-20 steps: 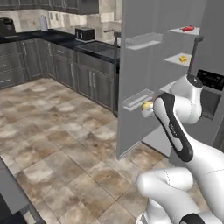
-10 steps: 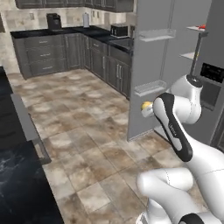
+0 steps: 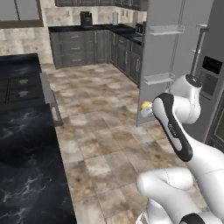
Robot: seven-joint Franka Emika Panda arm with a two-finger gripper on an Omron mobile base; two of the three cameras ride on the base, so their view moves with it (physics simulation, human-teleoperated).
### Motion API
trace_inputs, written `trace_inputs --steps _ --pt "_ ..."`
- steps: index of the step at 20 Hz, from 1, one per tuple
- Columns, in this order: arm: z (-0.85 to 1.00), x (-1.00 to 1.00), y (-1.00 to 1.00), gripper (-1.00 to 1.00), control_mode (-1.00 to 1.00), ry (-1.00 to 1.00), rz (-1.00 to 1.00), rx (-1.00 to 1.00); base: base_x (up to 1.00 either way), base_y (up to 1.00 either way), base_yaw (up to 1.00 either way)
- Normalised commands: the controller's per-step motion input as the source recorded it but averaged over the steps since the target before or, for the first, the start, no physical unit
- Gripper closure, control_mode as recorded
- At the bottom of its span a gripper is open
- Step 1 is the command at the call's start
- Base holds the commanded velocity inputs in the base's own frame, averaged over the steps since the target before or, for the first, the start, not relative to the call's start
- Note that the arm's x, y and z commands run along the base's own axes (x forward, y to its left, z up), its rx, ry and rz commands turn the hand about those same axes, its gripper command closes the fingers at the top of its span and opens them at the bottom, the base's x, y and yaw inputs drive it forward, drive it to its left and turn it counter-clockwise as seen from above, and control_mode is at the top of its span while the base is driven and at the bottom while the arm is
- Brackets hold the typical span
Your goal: Take the cheese, fish, and potato from the fridge and place them on the plate on the dining counter to create an appetizer plate.
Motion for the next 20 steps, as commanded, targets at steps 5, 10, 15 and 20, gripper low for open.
trace_inputs --steps 5,10,15,20 --pt "0.00 0.00 0.00 1.00 1.00 0.00 0.00 0.00 -1.00 0.00 0.31" --pt "0.00 0.00 0.00 1.00 1.00 0.00 0.00 0.00 -1.00 0.00 0.30" --pt "0.00 0.00 0.00 1.00 1.00 0.00 0.00 0.00 -0.99 0.02 0.27" --pt "0.00 0.00 0.00 1.00 1.00 0.00 0.00 0.00 -0.29 0.64 0.12"
